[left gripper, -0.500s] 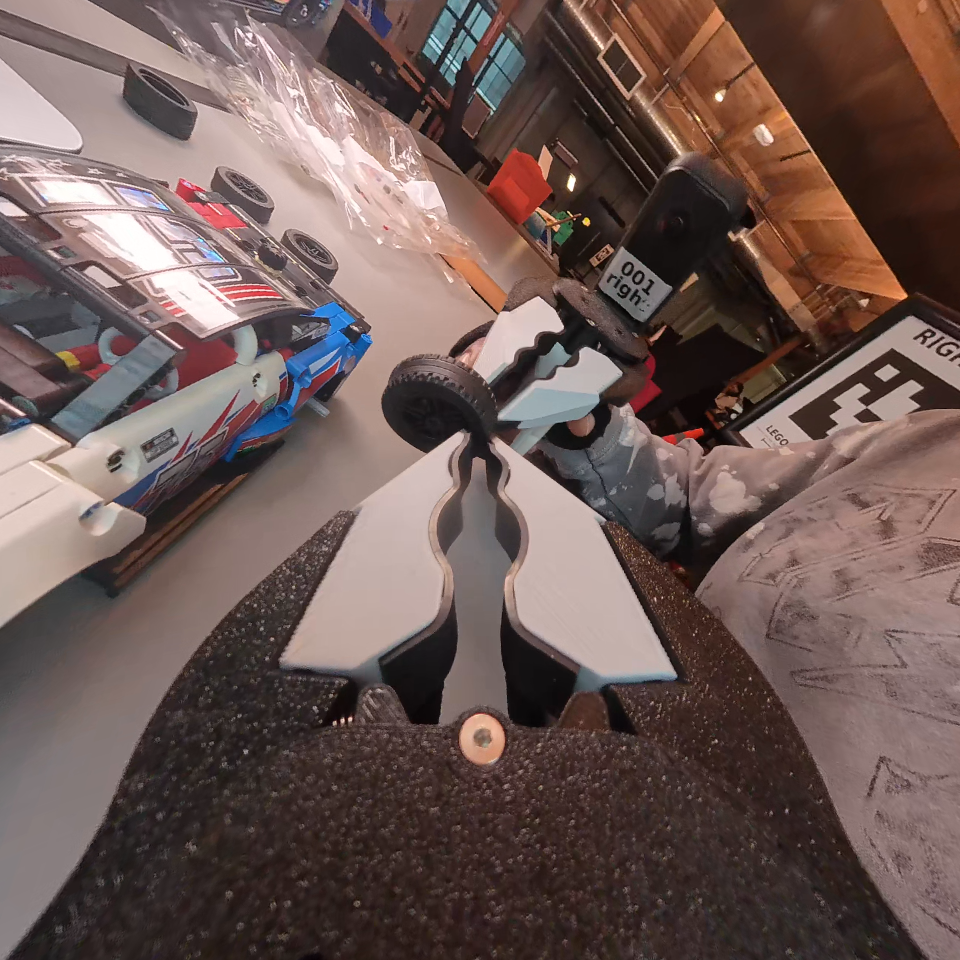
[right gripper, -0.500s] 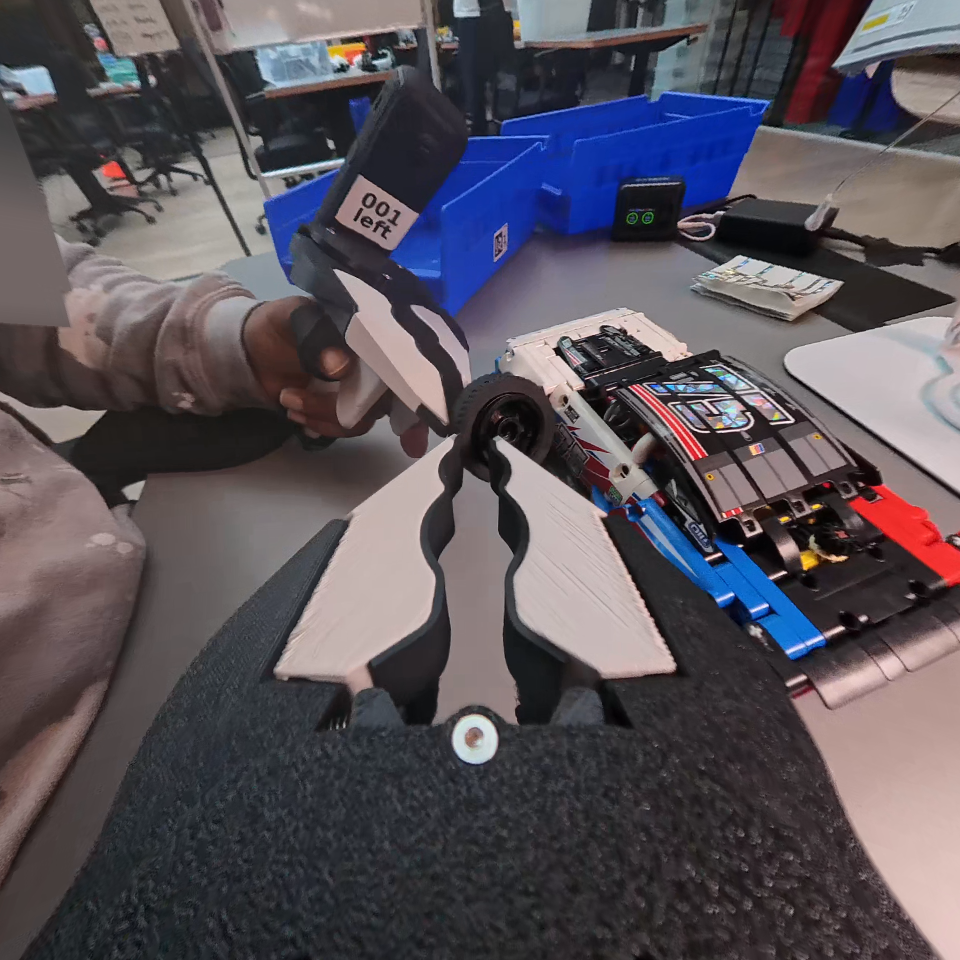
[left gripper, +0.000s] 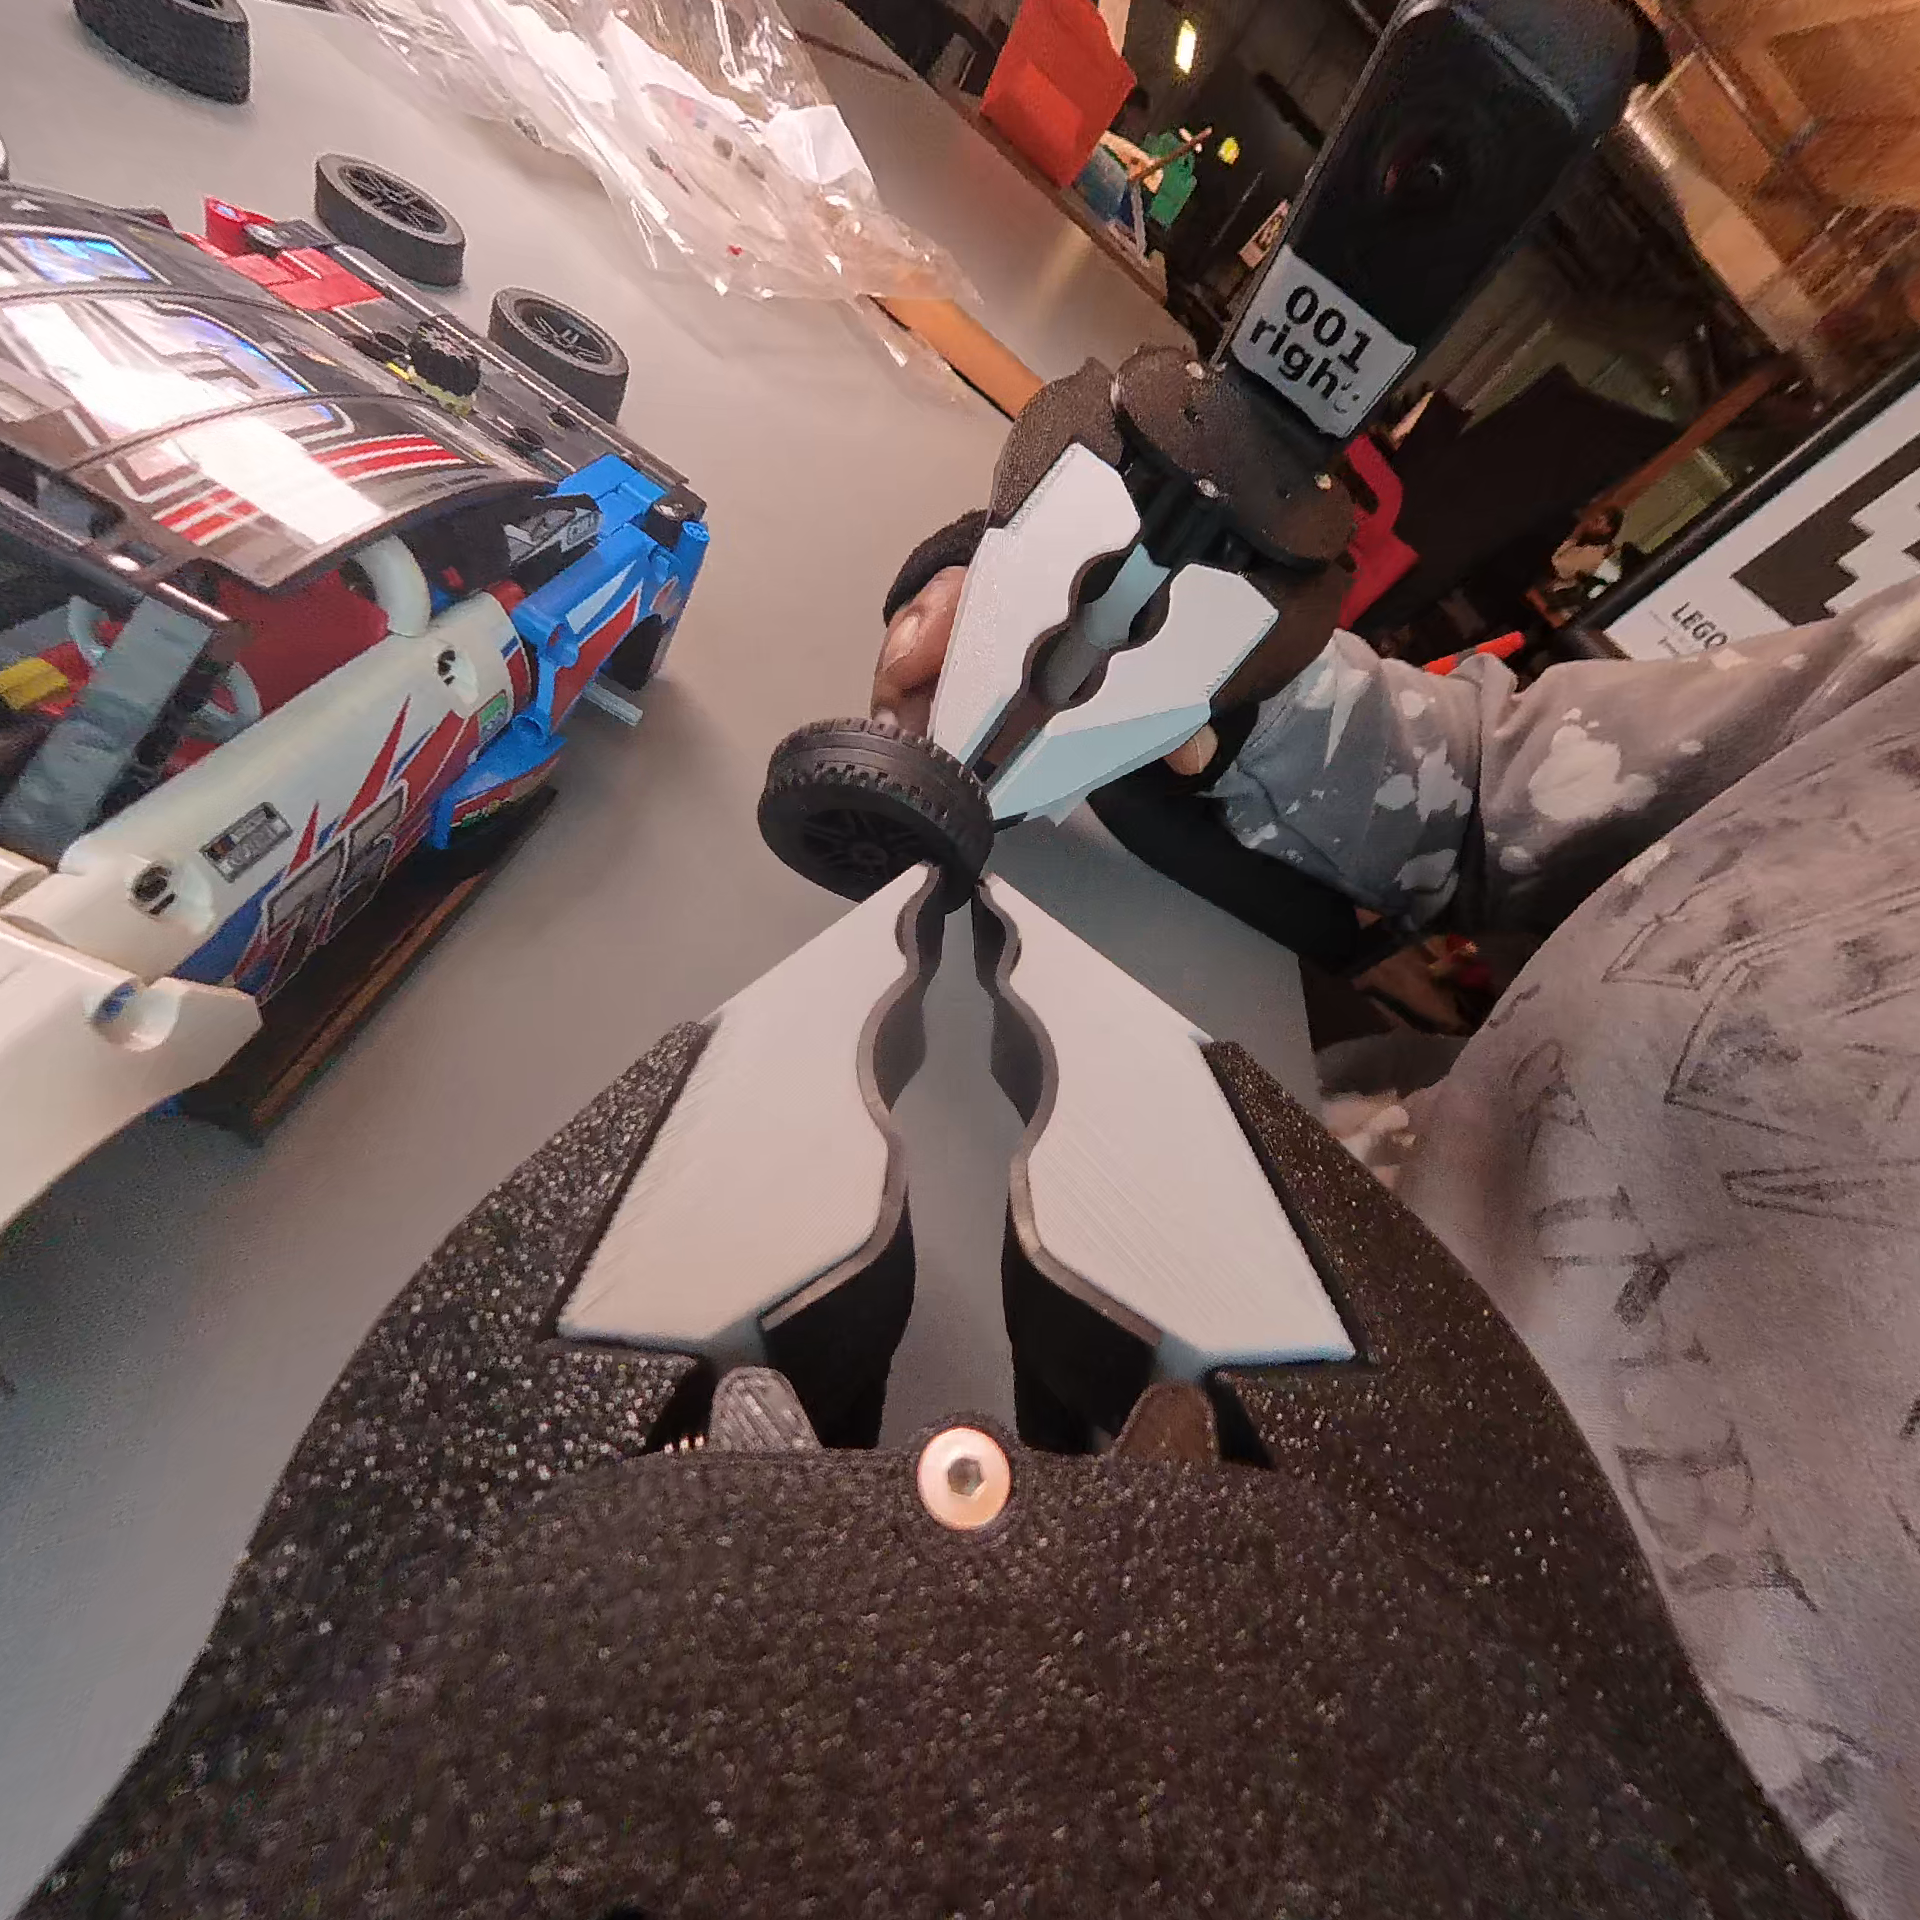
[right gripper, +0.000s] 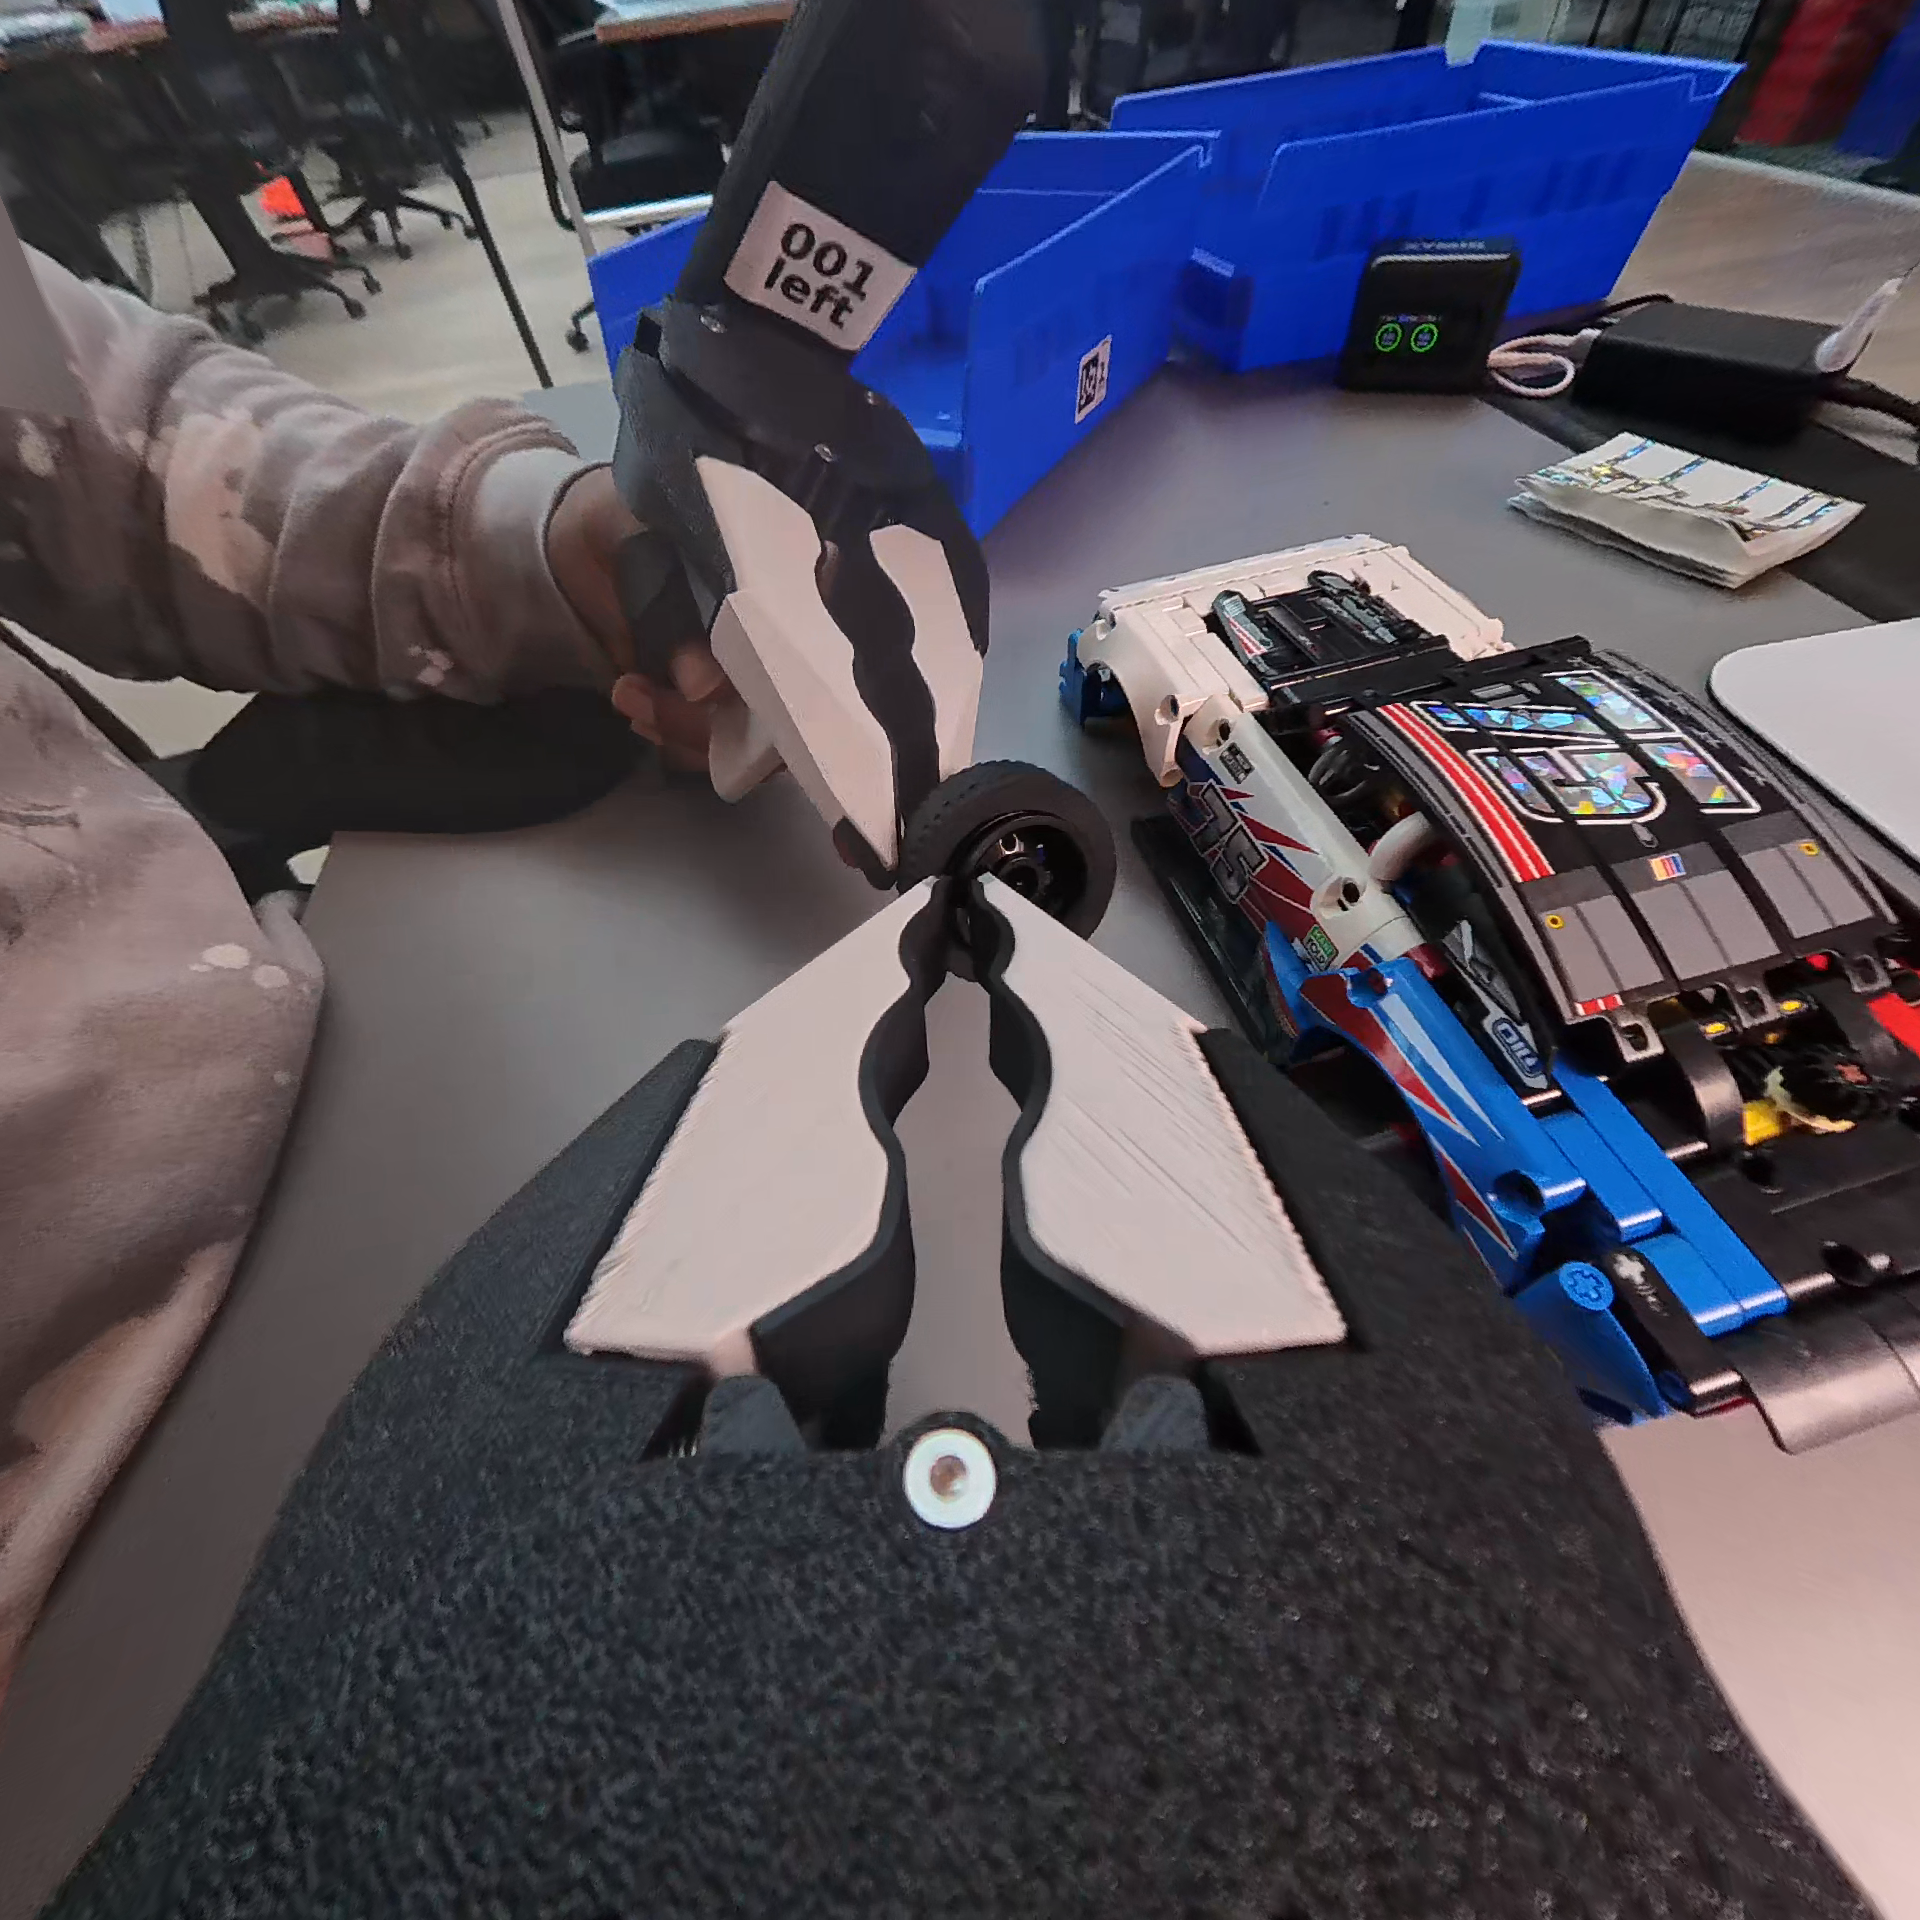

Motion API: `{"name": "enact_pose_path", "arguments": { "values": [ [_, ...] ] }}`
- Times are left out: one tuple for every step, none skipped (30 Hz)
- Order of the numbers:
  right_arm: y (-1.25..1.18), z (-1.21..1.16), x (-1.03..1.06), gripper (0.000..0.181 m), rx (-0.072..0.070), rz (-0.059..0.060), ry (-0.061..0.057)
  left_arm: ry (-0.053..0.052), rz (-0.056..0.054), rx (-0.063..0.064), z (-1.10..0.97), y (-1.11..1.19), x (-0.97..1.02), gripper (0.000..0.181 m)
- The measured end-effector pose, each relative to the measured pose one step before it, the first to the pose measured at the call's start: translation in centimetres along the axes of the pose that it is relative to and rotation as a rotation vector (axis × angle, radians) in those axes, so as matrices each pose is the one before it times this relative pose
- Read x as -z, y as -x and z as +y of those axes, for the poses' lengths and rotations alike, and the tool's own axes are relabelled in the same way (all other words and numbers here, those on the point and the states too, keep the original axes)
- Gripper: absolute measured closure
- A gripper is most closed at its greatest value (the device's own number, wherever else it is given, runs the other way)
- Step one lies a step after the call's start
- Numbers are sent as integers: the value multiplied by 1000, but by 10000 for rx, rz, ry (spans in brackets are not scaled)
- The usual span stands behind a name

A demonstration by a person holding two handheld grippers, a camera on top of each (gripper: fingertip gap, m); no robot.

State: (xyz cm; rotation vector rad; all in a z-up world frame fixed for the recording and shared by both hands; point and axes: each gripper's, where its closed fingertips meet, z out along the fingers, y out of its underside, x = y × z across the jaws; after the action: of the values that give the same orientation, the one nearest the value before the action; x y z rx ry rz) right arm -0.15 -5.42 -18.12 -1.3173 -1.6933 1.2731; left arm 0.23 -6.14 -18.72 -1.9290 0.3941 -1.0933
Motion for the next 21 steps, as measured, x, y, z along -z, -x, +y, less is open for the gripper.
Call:
{"name": "enact_pose_path", "arguments": {
  "values": [
    [26,159,-71,179,208,87,124,70,-155,-304,99,57,-17,179],
    [0,22,-28,179,87,83,49,37,-104,-252,38,-1,12,179],
    [70,-34,-15,180,-22,1,1,52,-53,-192,39,-31,24,179],
    [4,89,-47,179,19,41,72,58,-123,-225,64,53,0,179],
    [-44,100,-65,179,135,110,76,86,-158,-279,151,77,-49,179],
    [26,187,-72,179,120,61,122,90,-147,-293,143,52,-41,179],
    [-69,136,-64,178,15,85,87,41,-154,-261,59,64,-16,179],
    [-56,-31,-21,178,-14,63,-30,-11,-98,-206,-49,6,32,179],
    [-23,-96,13,178,-13,33,-62,-14,-40,-153,-50,-35,43,179],
    [-60,-66,24,176,7,47,0,16,-43,-162,5,-32,6,179],
    [-48,21,-6,174,15,35,31,57,-60,-190,101,-13,-24,180],
    [-22,140,-19,173,-11,-4,75,72,-19,-189,138,-75,-51,180],
    [152,99,-23,175,-56,-117,11,31,12,-167,89,-92,-39,180],
    [194,-1,-31,180,-51,-123,-46,24,61,-123,47,-137,-23,180],
    [77,-81,-14,181,-6,-21,-106,9,312,-150,22,-528,-30,181],
    [174,-103,-102,181,-157,-129,-117,-146,399,-141,-270,-884,-114,181],
    [224,100,-368,177,-93,-176,-9,-173,941,-271,-494,-2071,-570,181],
    [1087,-428,-734,181,-332,-449,-151,886,335,-699,1242,-1311,-1242,181],
    [262,-78,-30,181,678,-75,106,584,-40,-1046,941,-617,-859,181],
    [-156,19,308,181,294,-115,53,231,-14,-152,276,-51,-200,181],
    [-265,-293,230,181,-533,-119,-202,-78,85,449,-201,320,350,181]
  ]
}}
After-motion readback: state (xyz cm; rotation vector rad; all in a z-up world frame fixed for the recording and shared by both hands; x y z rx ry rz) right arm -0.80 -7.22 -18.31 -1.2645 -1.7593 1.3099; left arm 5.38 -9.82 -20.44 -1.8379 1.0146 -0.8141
